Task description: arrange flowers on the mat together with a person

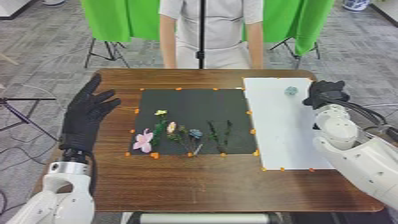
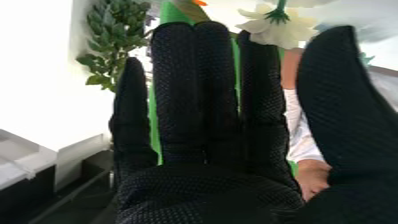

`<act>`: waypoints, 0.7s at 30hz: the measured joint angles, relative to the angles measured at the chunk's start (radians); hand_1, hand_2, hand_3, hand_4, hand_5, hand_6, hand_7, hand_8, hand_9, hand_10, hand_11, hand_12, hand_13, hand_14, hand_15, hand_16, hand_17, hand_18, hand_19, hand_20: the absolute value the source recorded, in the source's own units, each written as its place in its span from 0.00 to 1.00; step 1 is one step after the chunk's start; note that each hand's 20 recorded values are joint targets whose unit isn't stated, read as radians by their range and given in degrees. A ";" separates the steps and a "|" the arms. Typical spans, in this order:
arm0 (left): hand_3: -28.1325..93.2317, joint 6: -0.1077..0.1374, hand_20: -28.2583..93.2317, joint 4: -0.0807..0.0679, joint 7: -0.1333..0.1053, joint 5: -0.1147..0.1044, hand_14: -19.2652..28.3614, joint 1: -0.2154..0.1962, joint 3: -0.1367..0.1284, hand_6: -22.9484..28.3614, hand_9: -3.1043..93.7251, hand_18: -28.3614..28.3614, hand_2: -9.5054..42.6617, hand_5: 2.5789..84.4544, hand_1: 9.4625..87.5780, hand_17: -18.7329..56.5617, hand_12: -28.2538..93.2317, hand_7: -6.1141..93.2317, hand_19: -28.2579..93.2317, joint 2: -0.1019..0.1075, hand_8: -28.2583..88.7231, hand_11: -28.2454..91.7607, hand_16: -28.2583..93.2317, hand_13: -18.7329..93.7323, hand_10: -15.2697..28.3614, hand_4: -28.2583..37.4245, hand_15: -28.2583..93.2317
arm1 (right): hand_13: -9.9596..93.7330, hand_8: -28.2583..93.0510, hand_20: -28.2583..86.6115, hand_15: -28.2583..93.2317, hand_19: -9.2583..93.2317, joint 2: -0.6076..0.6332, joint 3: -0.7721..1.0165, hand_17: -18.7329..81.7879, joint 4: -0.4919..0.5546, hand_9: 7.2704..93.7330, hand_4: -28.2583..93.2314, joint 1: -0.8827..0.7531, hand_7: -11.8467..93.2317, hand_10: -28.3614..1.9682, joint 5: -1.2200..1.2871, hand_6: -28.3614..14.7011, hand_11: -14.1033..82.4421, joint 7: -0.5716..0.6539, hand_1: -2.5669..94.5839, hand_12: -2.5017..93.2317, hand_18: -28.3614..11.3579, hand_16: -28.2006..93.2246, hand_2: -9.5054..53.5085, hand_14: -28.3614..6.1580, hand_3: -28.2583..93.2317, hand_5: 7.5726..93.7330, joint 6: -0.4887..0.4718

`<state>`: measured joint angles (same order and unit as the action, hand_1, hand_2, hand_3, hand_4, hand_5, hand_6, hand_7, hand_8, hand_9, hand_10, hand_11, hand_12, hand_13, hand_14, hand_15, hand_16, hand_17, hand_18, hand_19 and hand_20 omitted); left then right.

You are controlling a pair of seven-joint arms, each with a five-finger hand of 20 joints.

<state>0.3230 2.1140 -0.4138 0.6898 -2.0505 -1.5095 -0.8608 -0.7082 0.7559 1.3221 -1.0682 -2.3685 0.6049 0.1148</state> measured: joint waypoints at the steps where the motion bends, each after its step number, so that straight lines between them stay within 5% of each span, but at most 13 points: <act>1: 0.88 -0.001 0.38 -0.001 0.000 0.000 0.94 0.001 0.001 0.51 0.38 0.90 0.25 0.35 0.16 0.16 0.32 0.16 0.63 0.000 0.17 0.45 0.15 0.39 0.76 0.00 0.68 | 0.73 0.19 0.44 0.73 0.72 -0.001 -0.010 0.37 -0.007 0.80 0.00 0.009 0.38 0.77 -0.007 0.82 0.36 0.001 0.56 0.32 0.29 0.38 0.00 0.65 0.72 0.75 -0.001; 4: 0.88 -0.002 0.38 -0.003 -0.004 0.000 0.94 0.003 0.002 0.51 0.38 0.90 0.25 0.35 0.16 0.16 0.32 0.16 0.63 0.000 0.17 0.45 0.16 0.39 0.76 0.00 0.68 | 0.75 0.20 0.45 0.73 0.73 -0.011 -0.034 0.38 -0.041 0.88 0.00 0.038 0.36 0.82 -0.040 0.85 0.28 0.000 0.59 0.39 0.33 0.40 0.00 0.69 0.72 0.81 -0.007; 13: 0.88 -0.002 0.38 -0.005 -0.033 -0.003 0.94 0.009 0.018 0.51 0.38 0.90 0.26 0.35 0.16 0.16 0.32 0.16 0.63 0.008 0.17 0.45 0.16 0.39 0.76 0.00 0.68 | 0.77 0.21 0.45 0.73 0.75 -0.039 -0.039 0.39 -0.078 0.92 0.00 0.067 0.36 0.86 -0.082 0.84 0.29 -0.014 0.62 0.43 0.38 0.44 0.00 0.74 0.72 0.84 -0.006; 21: 0.88 -0.001 0.38 -0.003 -0.042 -0.004 0.94 -0.005 0.013 0.51 0.38 0.90 0.26 0.35 0.16 0.15 0.32 0.16 0.63 0.011 0.17 0.45 0.16 0.39 0.76 0.00 0.68 | 0.78 0.22 0.45 0.73 0.76 -0.035 -0.068 0.40 -0.078 0.93 0.00 0.079 0.35 0.86 -0.086 0.83 0.29 -0.018 0.60 0.43 0.38 0.45 0.00 0.73 0.74 0.85 0.093</act>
<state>0.3224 2.1111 -0.4555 0.6860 -2.0553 -1.4964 -0.8495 -0.7429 0.6882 1.2444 -0.9890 -2.4545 0.5865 0.2081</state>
